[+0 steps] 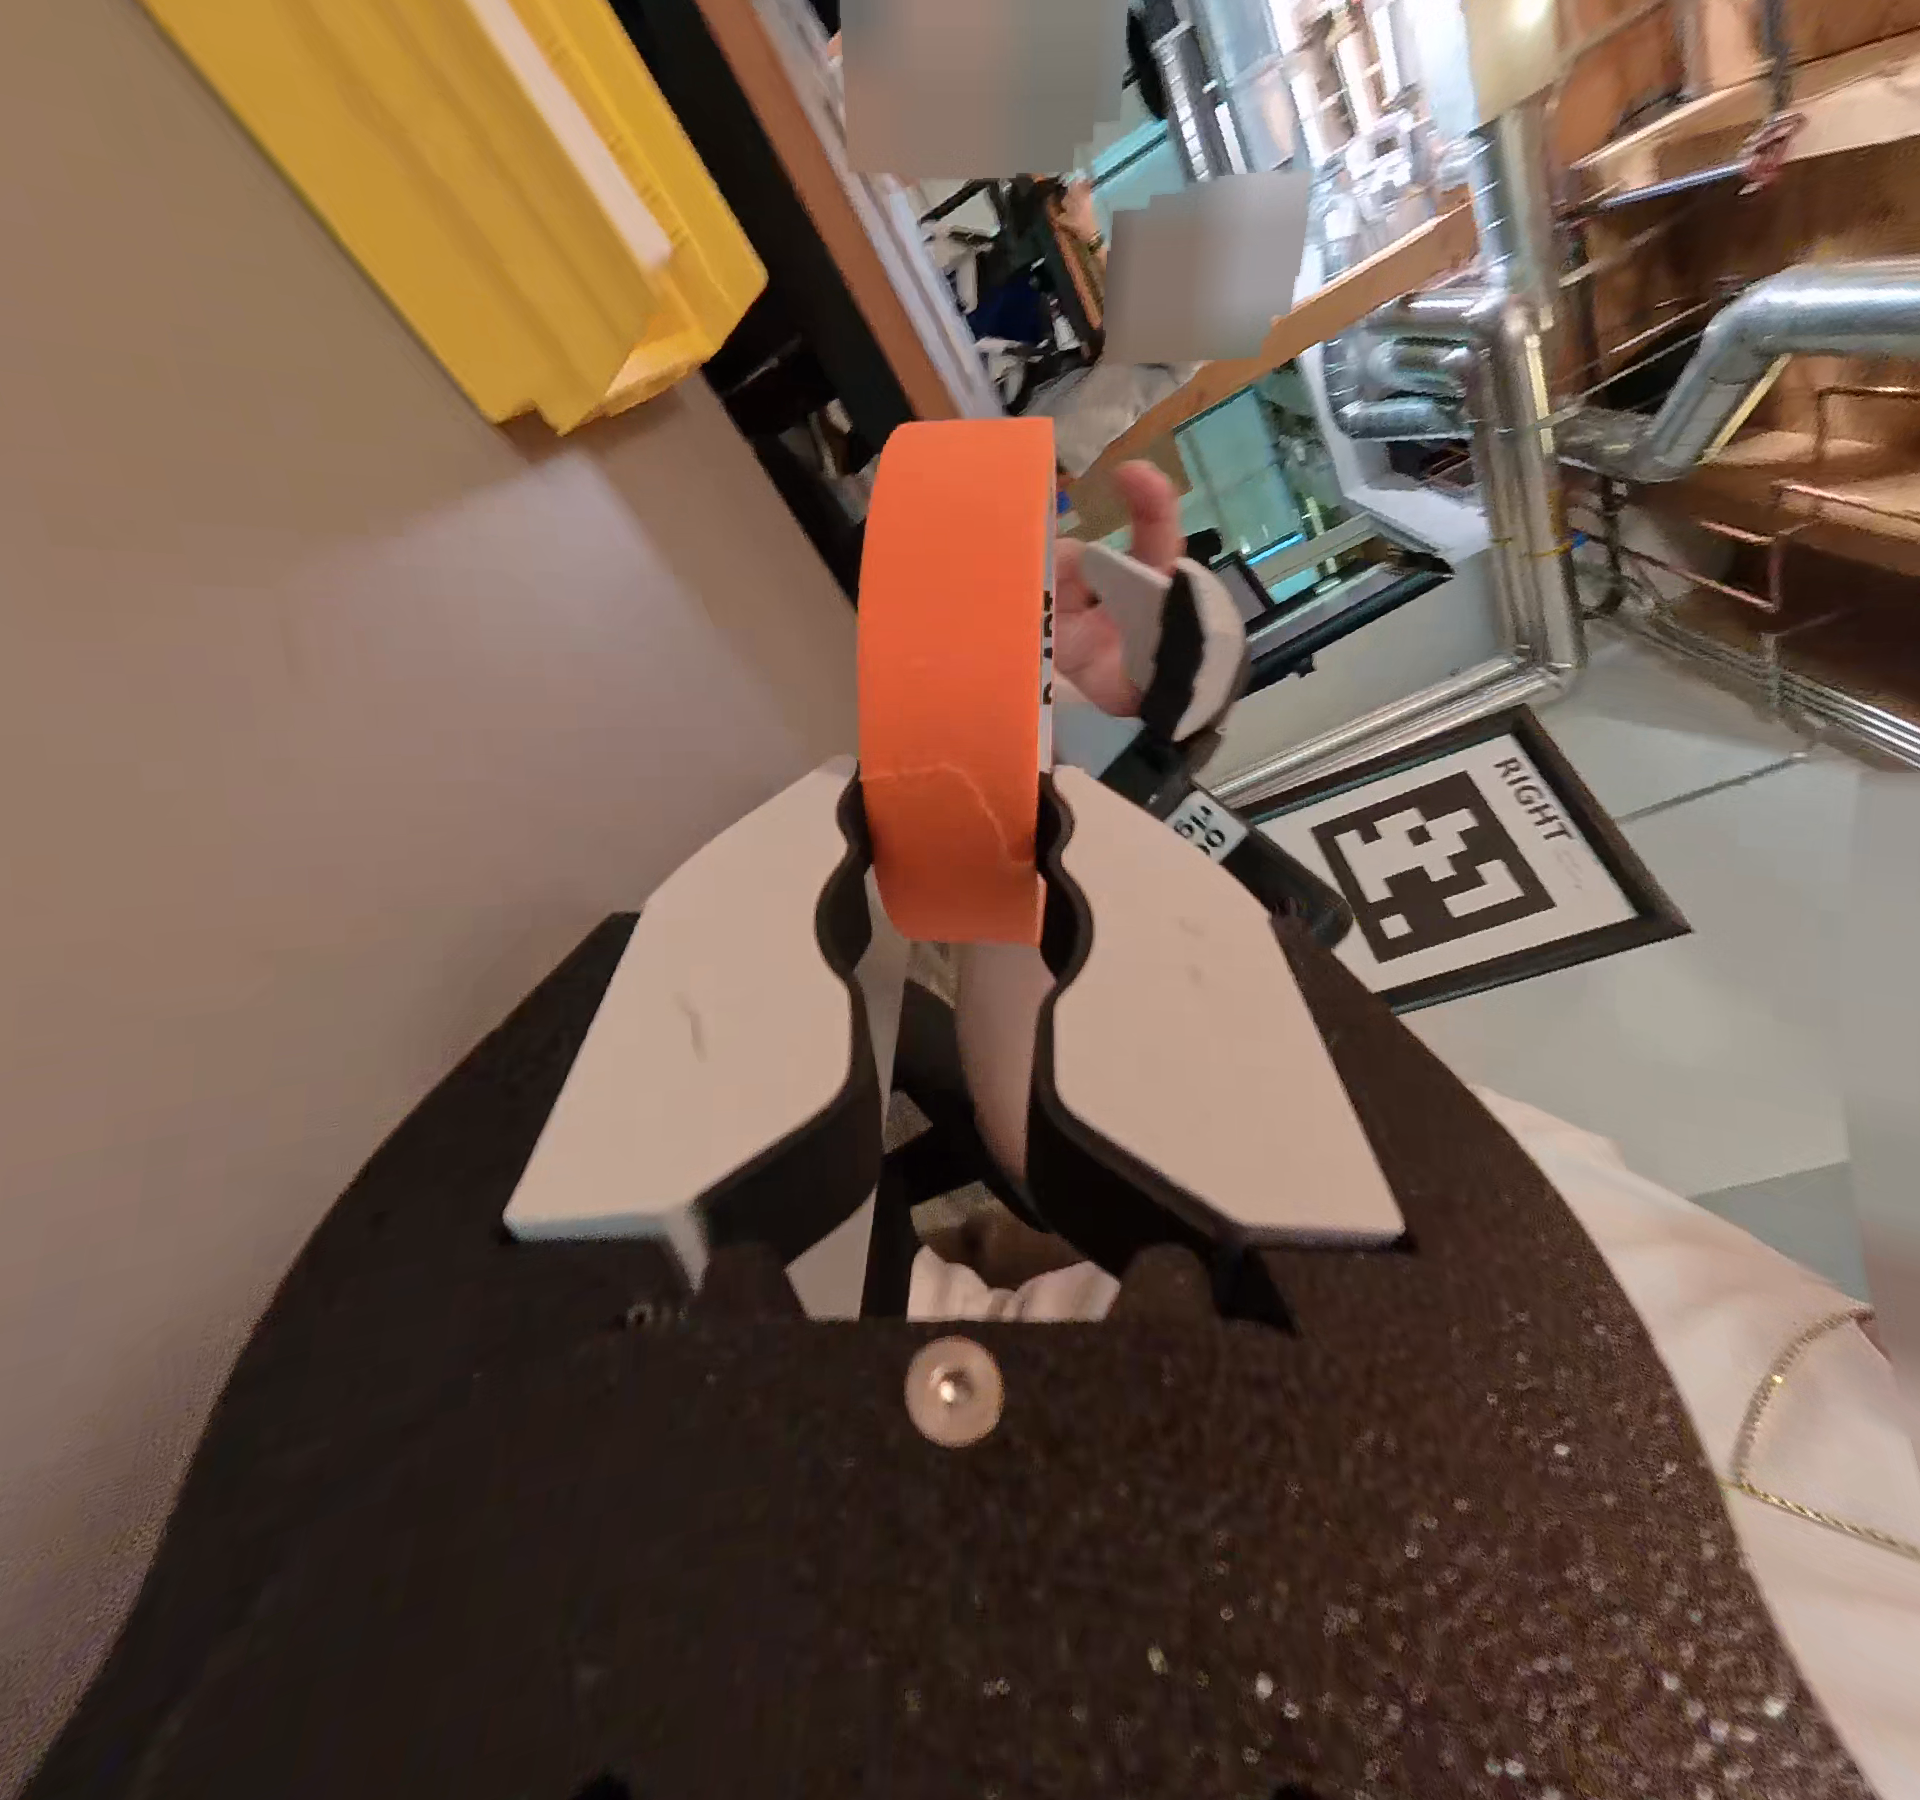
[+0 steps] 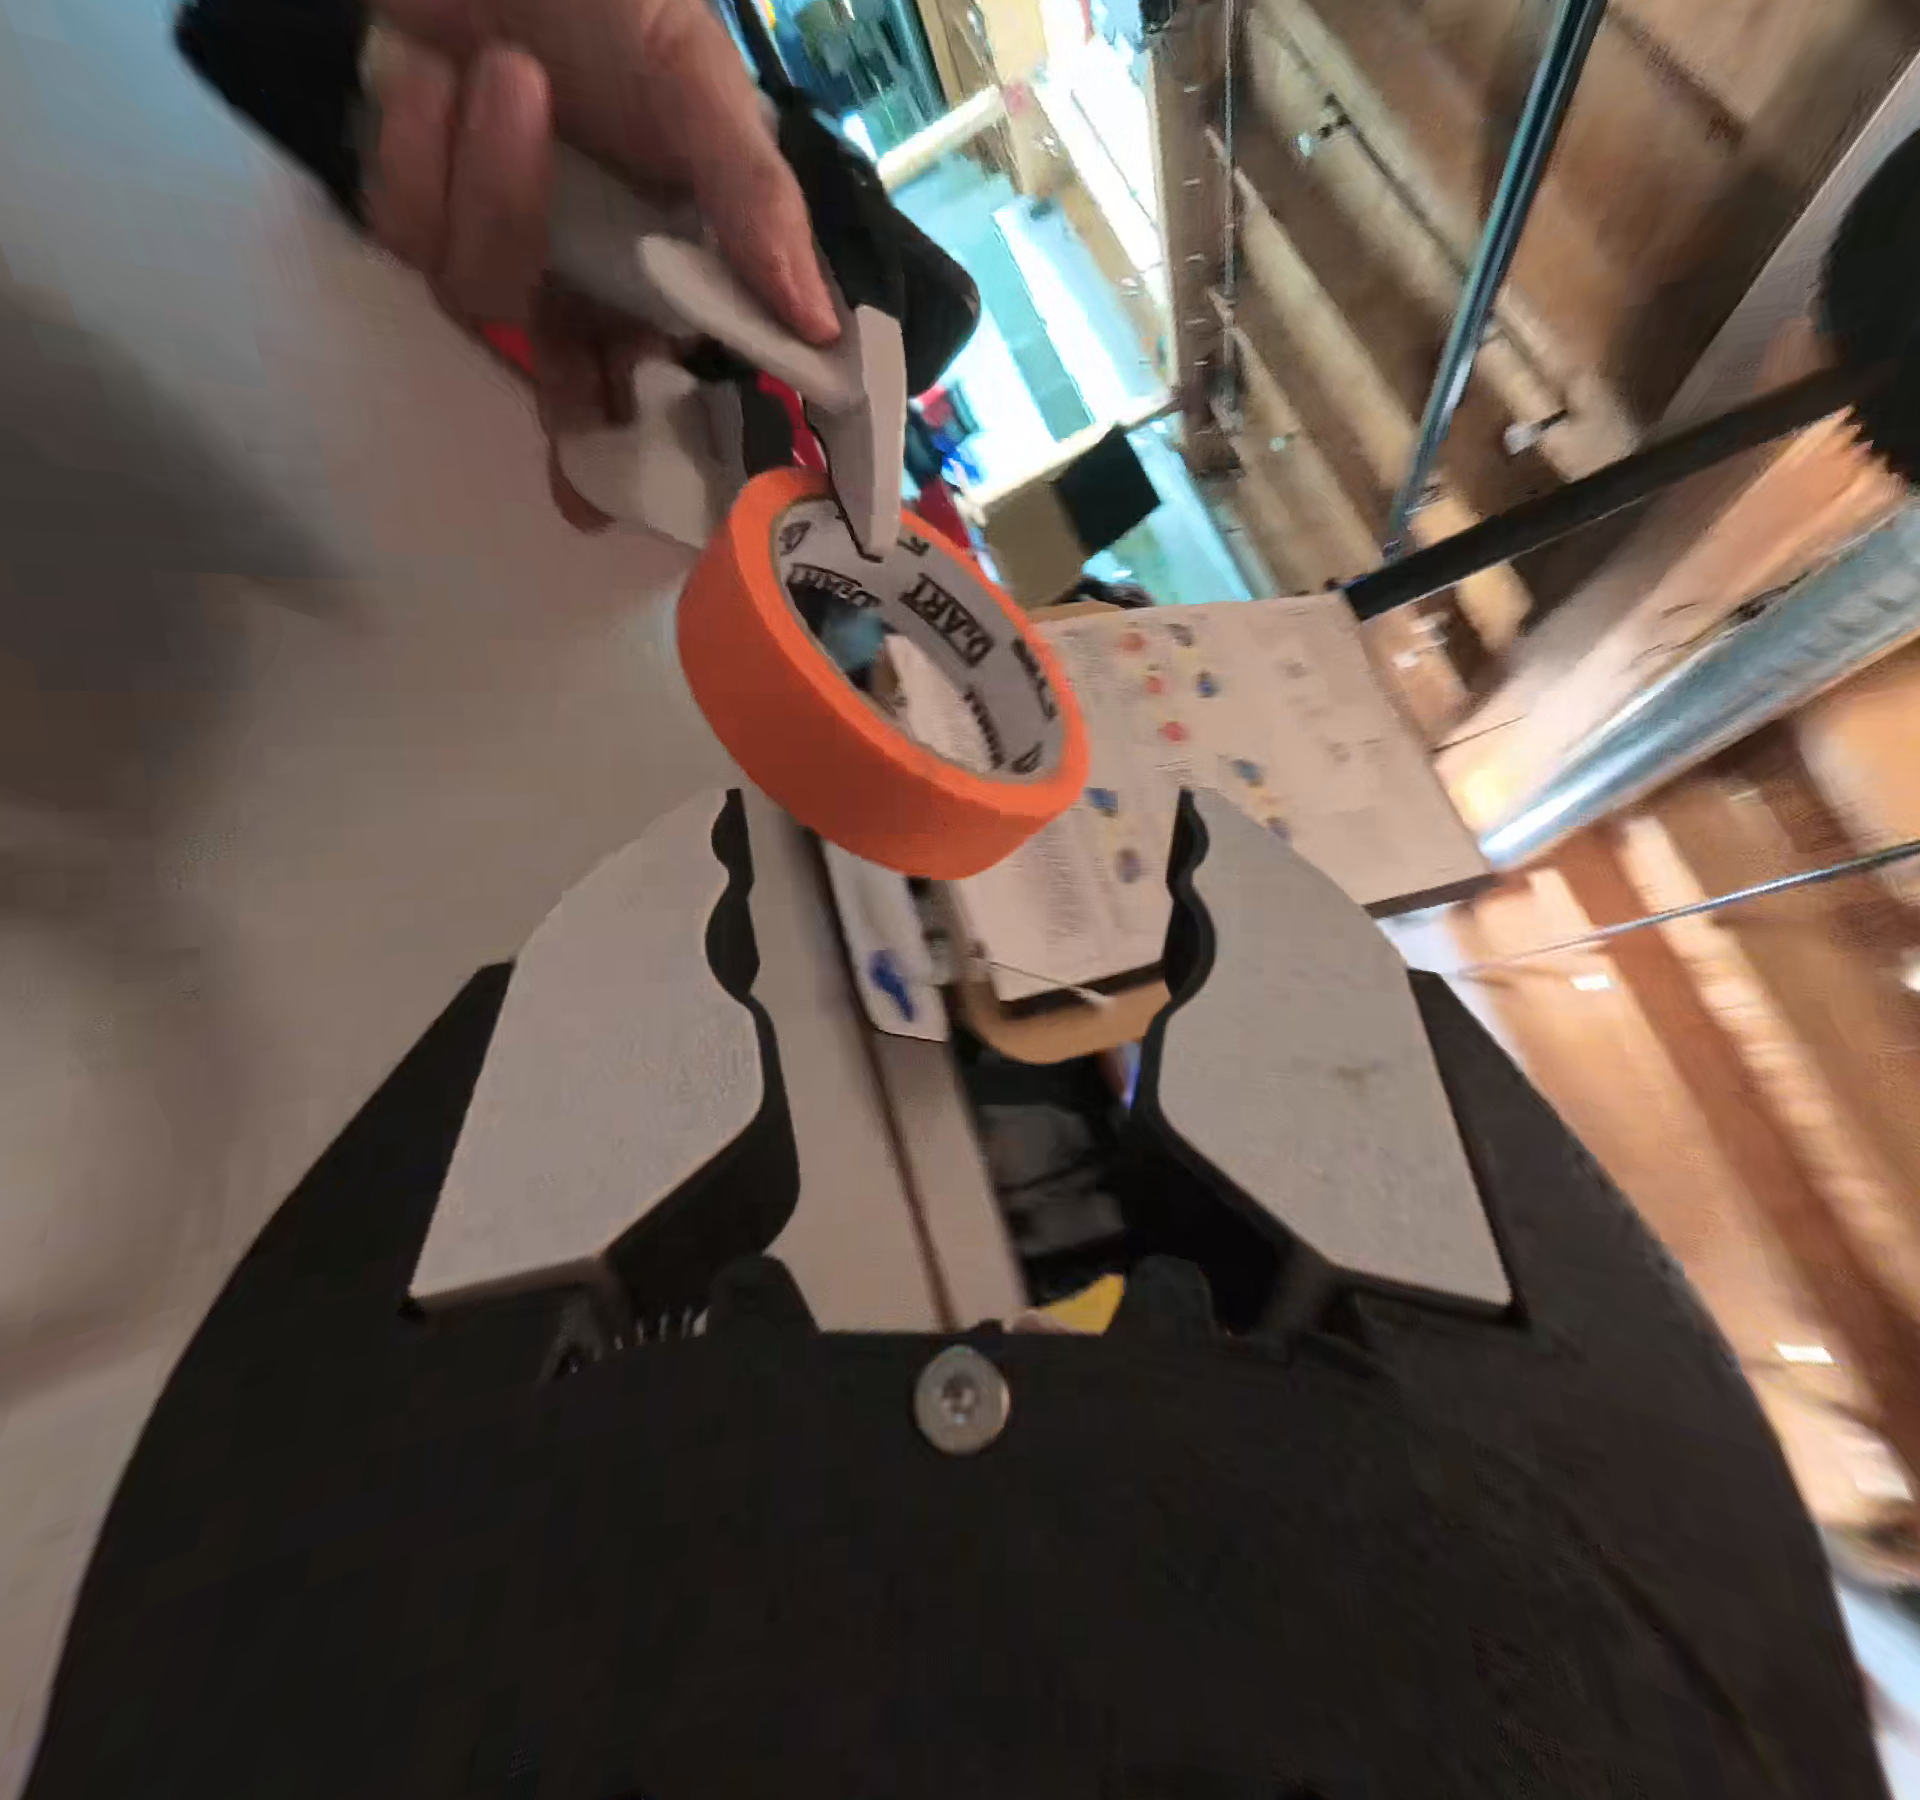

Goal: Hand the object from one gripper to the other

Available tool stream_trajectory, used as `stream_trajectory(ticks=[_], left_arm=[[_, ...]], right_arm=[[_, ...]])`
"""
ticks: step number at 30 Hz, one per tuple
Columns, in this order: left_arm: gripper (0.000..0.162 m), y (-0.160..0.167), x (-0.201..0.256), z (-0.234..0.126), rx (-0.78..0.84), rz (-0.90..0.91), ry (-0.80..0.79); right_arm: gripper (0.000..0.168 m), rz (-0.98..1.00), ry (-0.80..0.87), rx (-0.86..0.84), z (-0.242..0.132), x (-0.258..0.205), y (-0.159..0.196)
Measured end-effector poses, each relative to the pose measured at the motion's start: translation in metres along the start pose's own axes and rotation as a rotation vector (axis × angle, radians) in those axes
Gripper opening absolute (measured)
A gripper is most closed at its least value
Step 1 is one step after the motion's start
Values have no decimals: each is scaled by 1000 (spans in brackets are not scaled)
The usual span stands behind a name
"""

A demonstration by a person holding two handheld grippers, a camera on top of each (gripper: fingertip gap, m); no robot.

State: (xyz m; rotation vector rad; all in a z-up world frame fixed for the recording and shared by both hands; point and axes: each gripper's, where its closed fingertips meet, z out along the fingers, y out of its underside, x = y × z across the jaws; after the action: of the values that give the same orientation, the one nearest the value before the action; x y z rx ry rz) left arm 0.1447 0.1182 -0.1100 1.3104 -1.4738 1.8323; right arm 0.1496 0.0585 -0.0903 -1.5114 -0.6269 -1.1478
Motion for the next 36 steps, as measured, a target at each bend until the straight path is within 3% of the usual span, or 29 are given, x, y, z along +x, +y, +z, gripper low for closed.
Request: stream_trajectory(ticks=[2,6,12,14,15,16,20,22,24,28,32,36], left_arm=[[29,2,-7,-1,-27,-25,-40],[29,0,-10,-6,-22,-75,-45],[29,5,0,-7,-60,-111,8],[29,7,2,-6,-65,-115,13],[29,4,4,-6,-49,-127,30],[29,2,5,-7,-37,-121,29],[38,-5,6,-9,10,-26,-5],[52,-9,8,-12,27,95,-53],[57,-18,14,-17,64,263,-111],[64,-29,36,-25,101,811,-274],[63,-9,46,-9,-42,1210,-332],[54,9,38,10,-214,1356,-355]], right_arm=[[79,-152,28,-31,6,-5,0],[65,-325,20,-53,13,-18,-3],[60,-365,19,-69,19,-26,1],[51,-388,53,-53,20,-24,-5],[34,-412,53,-66,21,-26,-4],[33,-419,71,-74,22,-25,-4],[31,-262,55,-116,28,-26,-1],[30,-150,38,-124,27,-22,1],[29,15,42,-117,24,-12,3],[29,327,-13,-12,12,1,1],[29,514,-155,102,3,-3,-12],[29,535,-243,112,2,-14,-18]])
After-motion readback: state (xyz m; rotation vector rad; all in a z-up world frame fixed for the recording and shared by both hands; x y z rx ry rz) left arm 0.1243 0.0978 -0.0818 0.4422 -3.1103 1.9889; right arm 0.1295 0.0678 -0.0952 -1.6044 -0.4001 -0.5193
